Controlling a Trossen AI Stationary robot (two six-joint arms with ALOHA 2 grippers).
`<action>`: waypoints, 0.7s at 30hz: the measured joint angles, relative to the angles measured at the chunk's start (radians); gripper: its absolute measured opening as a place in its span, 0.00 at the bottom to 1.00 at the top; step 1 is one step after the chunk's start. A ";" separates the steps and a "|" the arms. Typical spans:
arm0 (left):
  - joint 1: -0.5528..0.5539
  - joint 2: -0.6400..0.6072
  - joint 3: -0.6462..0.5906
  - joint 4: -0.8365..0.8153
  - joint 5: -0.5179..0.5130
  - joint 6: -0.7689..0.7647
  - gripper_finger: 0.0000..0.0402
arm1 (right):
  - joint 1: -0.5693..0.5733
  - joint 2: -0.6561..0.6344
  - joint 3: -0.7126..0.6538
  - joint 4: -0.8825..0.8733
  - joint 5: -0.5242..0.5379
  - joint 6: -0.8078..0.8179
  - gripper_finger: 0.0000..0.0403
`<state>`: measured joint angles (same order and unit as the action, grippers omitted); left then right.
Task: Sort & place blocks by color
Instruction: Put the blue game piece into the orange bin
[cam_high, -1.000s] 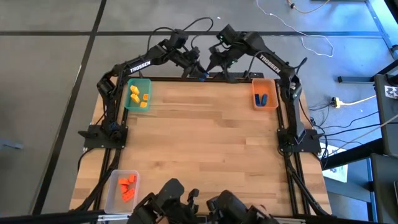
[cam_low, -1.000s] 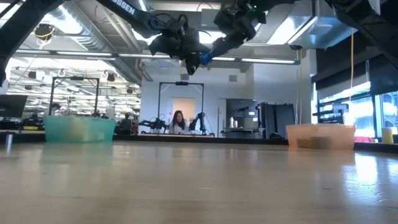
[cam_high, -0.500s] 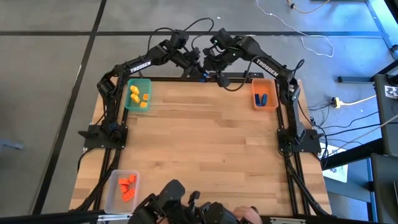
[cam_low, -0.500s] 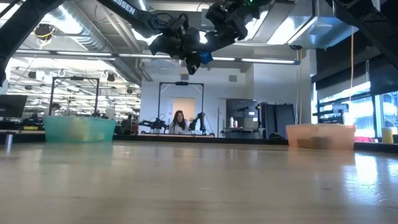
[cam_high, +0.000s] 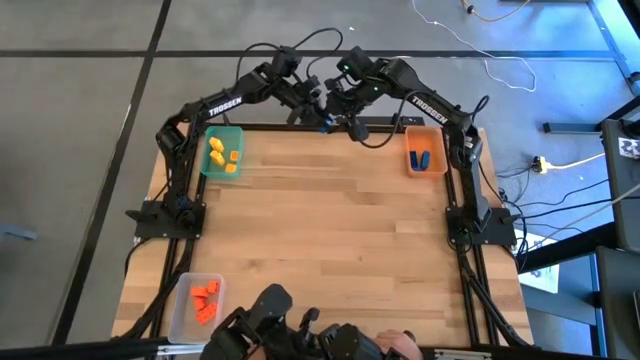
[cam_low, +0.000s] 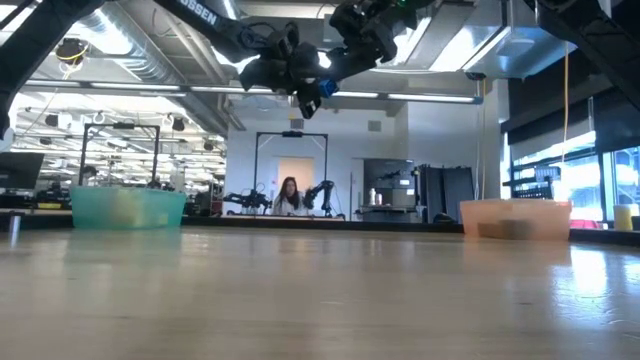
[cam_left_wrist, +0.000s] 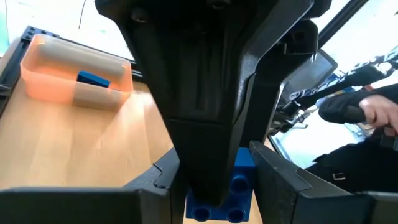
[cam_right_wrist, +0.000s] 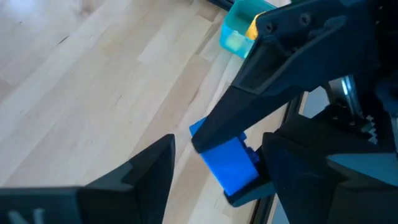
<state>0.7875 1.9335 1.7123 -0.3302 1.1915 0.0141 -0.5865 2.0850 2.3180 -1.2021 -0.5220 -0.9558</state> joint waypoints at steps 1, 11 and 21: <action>0.003 0.000 0.000 0.000 0.002 -0.005 0.32 | 0.000 0.000 0.000 0.000 0.001 0.000 0.61; 0.011 0.003 0.000 0.003 0.049 -0.010 0.32 | -0.001 0.027 0.003 0.018 -0.025 0.003 0.61; 0.013 0.003 -0.002 -0.002 0.066 -0.027 0.32 | -0.002 0.053 0.003 0.041 -0.059 0.003 0.61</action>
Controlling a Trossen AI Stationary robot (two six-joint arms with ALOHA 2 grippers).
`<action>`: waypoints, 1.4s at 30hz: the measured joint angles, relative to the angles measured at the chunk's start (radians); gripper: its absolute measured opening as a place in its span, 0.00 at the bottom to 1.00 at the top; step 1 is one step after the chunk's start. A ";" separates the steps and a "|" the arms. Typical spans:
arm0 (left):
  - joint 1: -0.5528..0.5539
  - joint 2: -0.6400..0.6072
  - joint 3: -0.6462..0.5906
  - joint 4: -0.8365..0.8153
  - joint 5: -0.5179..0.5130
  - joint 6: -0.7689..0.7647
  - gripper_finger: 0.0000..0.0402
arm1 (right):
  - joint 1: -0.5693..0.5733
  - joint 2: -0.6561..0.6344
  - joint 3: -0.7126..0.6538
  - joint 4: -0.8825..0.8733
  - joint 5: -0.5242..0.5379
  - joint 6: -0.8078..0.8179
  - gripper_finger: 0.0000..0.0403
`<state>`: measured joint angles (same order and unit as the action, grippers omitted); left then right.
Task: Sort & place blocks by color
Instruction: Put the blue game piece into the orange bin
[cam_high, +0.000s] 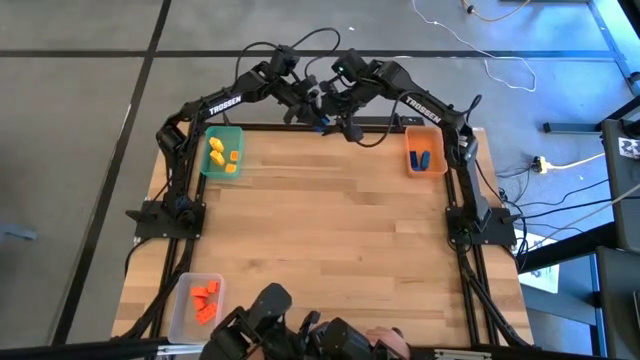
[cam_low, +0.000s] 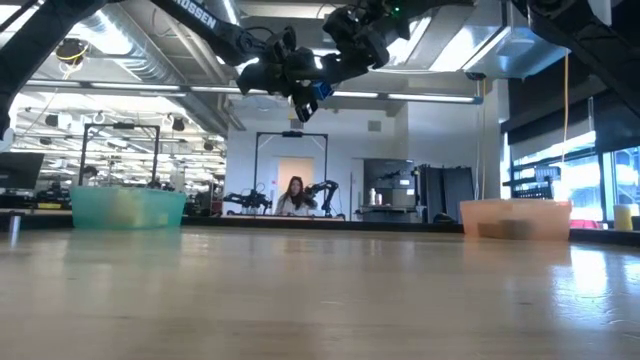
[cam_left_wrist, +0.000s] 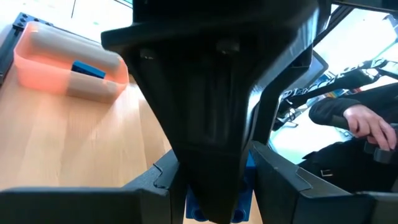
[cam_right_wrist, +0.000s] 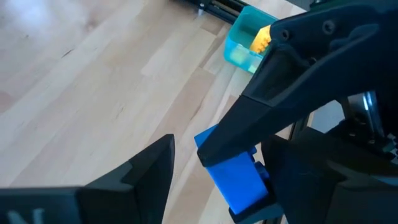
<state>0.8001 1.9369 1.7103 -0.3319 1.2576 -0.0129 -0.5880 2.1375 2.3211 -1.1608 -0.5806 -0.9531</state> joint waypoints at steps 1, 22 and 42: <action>0.000 0.000 0.000 0.002 0.003 -0.003 0.32 | 0.000 0.003 0.000 0.003 -0.001 0.000 0.61; 0.017 0.000 0.000 0.000 0.037 -0.025 0.32 | -0.006 0.026 -0.002 0.041 -0.021 -0.034 0.41; 0.037 0.000 0.004 -0.019 -0.047 -0.038 0.47 | -0.013 0.031 -0.005 0.049 0.007 -0.021 0.31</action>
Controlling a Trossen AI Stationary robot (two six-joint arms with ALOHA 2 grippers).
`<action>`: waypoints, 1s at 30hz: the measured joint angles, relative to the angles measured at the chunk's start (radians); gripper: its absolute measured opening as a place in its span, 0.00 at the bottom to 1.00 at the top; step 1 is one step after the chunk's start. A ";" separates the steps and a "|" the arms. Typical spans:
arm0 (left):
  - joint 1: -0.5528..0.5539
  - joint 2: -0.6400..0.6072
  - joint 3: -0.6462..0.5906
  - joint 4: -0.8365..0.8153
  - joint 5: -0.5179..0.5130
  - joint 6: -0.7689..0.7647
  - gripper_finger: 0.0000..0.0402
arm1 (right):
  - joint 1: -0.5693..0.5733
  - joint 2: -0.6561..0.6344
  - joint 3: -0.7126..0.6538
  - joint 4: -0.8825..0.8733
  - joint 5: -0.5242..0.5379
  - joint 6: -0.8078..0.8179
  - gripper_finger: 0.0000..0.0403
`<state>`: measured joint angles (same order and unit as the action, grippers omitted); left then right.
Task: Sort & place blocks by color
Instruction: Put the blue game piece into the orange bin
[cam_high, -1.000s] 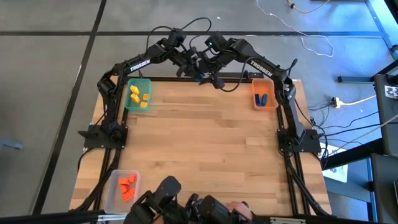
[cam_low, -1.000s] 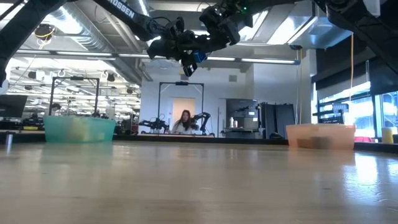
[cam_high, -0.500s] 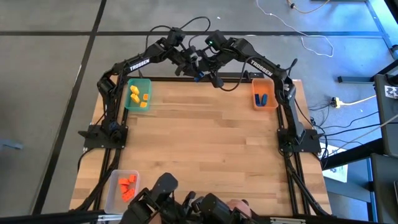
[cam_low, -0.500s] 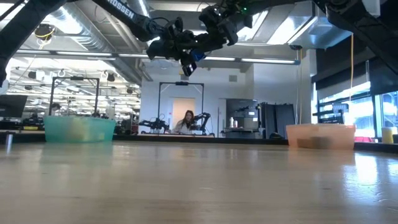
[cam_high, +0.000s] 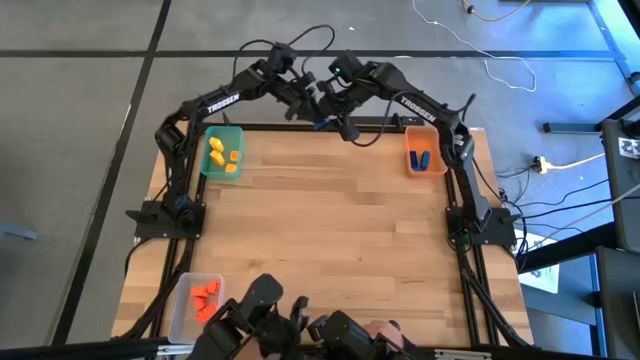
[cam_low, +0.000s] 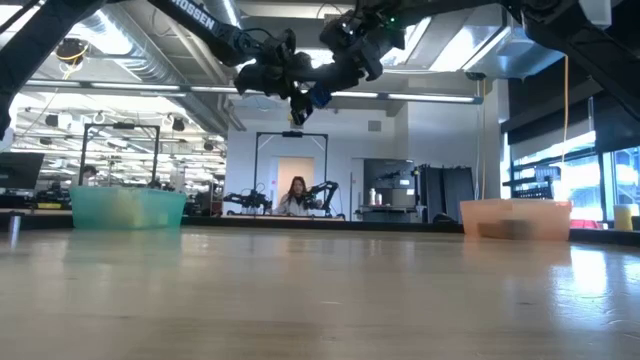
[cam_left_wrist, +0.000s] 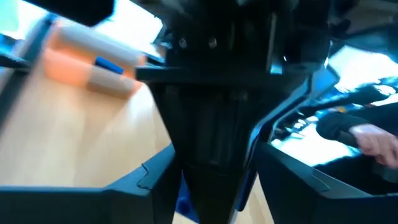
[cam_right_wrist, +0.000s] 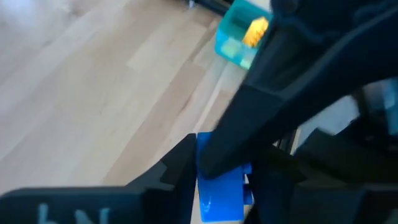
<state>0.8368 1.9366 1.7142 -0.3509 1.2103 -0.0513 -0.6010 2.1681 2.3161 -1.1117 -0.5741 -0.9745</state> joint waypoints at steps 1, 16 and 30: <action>0.003 0.000 0.000 -0.005 -0.025 0.000 0.48 | 0.000 0.001 -0.001 -0.004 0.006 0.000 0.31; 0.078 -0.008 0.003 -0.052 -0.091 0.120 0.49 | -0.002 0.003 -0.002 -0.050 0.141 0.053 0.26; 0.119 -0.006 0.000 -0.399 -0.557 0.448 0.49 | -0.015 0.001 0.000 -0.120 0.374 0.136 0.25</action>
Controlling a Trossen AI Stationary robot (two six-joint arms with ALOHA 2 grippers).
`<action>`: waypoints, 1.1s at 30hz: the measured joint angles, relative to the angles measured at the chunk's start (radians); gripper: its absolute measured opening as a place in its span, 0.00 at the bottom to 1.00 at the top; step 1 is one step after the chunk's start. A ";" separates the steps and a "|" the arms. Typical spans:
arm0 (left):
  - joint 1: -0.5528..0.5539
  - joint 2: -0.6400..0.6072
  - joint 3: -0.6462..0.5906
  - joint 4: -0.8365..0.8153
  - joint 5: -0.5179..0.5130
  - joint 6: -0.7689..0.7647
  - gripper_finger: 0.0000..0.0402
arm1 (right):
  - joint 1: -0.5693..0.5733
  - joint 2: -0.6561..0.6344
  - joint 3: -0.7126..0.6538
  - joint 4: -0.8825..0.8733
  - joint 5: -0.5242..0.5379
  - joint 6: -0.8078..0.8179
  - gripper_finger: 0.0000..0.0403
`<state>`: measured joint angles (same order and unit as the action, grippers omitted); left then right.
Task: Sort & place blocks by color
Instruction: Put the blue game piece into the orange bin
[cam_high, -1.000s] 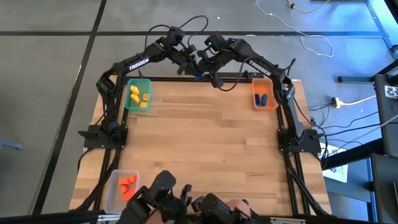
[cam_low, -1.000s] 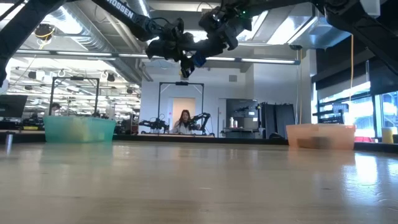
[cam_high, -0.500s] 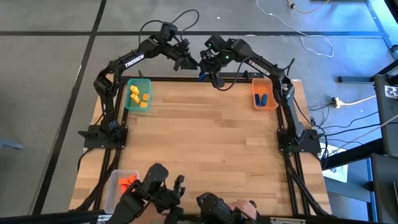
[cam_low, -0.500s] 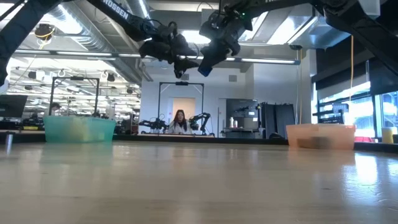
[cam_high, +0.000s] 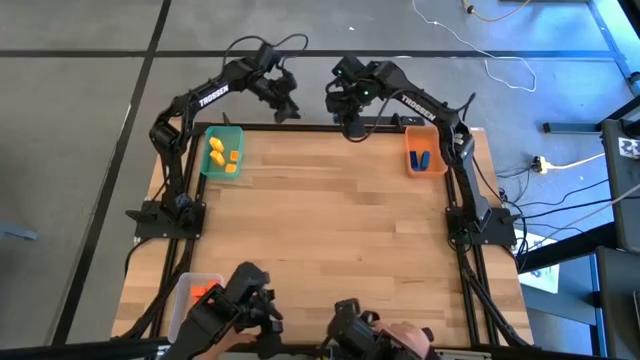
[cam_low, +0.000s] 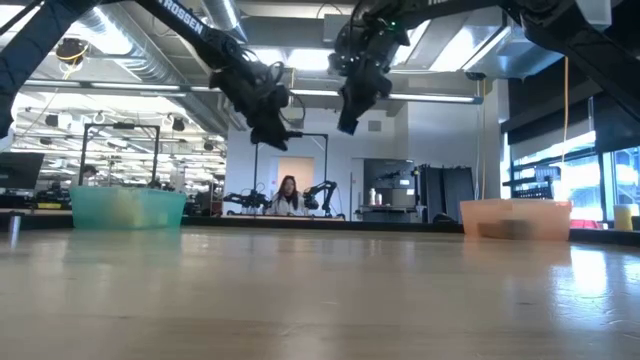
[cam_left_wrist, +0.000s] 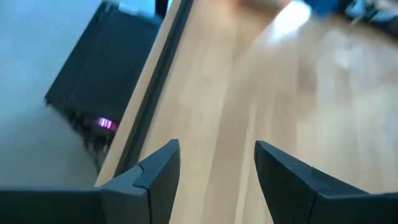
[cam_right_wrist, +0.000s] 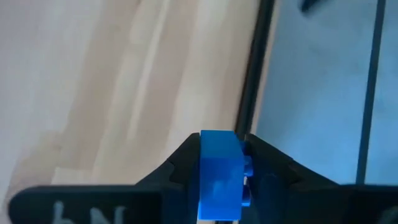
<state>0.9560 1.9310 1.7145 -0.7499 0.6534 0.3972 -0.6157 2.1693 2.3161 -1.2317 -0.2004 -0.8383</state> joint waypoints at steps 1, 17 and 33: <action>-0.001 0.000 0.000 -0.021 -0.023 0.010 0.48 | -0.003 0.000 0.000 -0.009 0.020 0.008 0.25; -0.004 0.002 -0.001 -0.119 -0.065 0.029 0.48 | -0.124 -0.014 0.002 -0.116 0.260 0.116 0.25; -0.015 0.002 -0.002 -0.172 -0.068 0.032 0.48 | -0.446 -0.039 -0.122 -0.337 0.180 0.558 0.25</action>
<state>0.9409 1.9327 1.7127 -0.9214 0.5854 0.4294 -1.0619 2.1300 2.1937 -1.5689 -0.0208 -0.2806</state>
